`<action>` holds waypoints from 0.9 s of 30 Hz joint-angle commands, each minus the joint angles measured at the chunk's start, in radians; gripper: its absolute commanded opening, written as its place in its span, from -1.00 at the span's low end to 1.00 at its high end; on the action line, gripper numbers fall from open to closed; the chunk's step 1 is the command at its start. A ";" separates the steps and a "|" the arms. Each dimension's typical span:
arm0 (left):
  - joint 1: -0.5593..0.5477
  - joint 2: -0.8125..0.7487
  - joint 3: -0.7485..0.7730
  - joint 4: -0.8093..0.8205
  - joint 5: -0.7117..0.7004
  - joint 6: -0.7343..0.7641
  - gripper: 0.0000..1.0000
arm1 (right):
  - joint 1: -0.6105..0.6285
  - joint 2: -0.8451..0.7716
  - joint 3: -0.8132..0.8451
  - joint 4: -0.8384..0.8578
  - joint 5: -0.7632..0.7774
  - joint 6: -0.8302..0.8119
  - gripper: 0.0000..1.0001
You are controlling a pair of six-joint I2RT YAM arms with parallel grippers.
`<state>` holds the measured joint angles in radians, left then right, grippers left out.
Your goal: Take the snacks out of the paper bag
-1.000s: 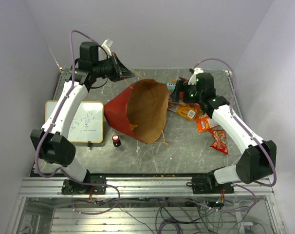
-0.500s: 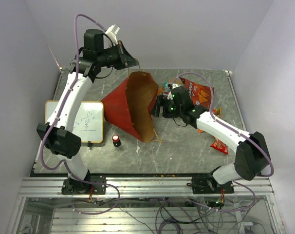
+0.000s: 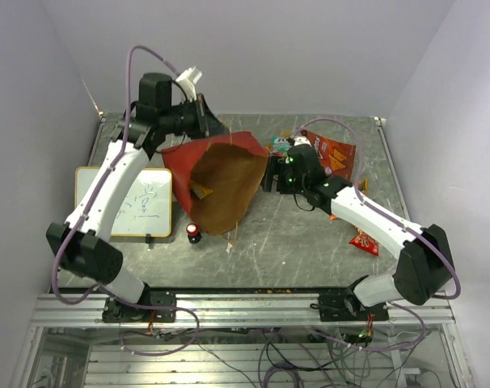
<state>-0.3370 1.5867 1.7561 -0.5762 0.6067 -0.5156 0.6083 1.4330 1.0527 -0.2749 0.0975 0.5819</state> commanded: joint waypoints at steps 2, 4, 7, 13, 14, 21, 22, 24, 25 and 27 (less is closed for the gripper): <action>-0.004 -0.148 -0.246 0.124 0.035 -0.071 -0.86 | 0.013 -0.147 -0.034 0.025 0.044 -0.260 0.60; -0.004 -0.172 -0.292 0.112 0.025 -0.082 -0.86 | 0.031 -0.217 -0.091 0.095 -0.031 -0.403 0.59; -0.003 -0.196 -0.303 0.088 0.024 -0.087 -0.86 | 0.077 -0.305 -0.176 0.235 -0.147 -0.579 0.56; -0.004 -0.189 -0.237 0.024 0.022 -0.080 -0.86 | 0.175 -0.261 -0.249 0.426 -0.509 -0.881 0.45; -0.004 -0.183 -0.223 0.006 0.016 -0.074 -0.86 | 0.203 -0.230 -0.246 0.469 -0.504 -0.902 0.44; -0.003 -0.196 -0.226 0.004 0.008 -0.113 -0.86 | 0.314 0.044 -0.184 0.723 -0.244 -0.874 0.30; -0.003 -0.200 -0.232 0.016 0.015 -0.126 -0.86 | 0.314 0.074 -0.174 0.745 -0.184 -0.852 0.27; -0.002 -0.207 -0.237 0.027 0.016 -0.134 -0.86 | 0.314 0.131 -0.138 0.735 -0.064 -0.822 0.06; -0.002 -0.208 -0.235 0.020 0.010 -0.130 -0.86 | 0.314 0.164 -0.113 0.694 0.000 -0.808 -0.07; -0.002 -0.206 -0.235 0.007 0.004 -0.113 -0.86 | 0.314 0.219 -0.069 0.631 0.135 -0.772 -0.32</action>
<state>-0.3374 1.4094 1.5177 -0.5735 0.6117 -0.6273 0.9234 1.5776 0.8890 0.3492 -0.0715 -0.2440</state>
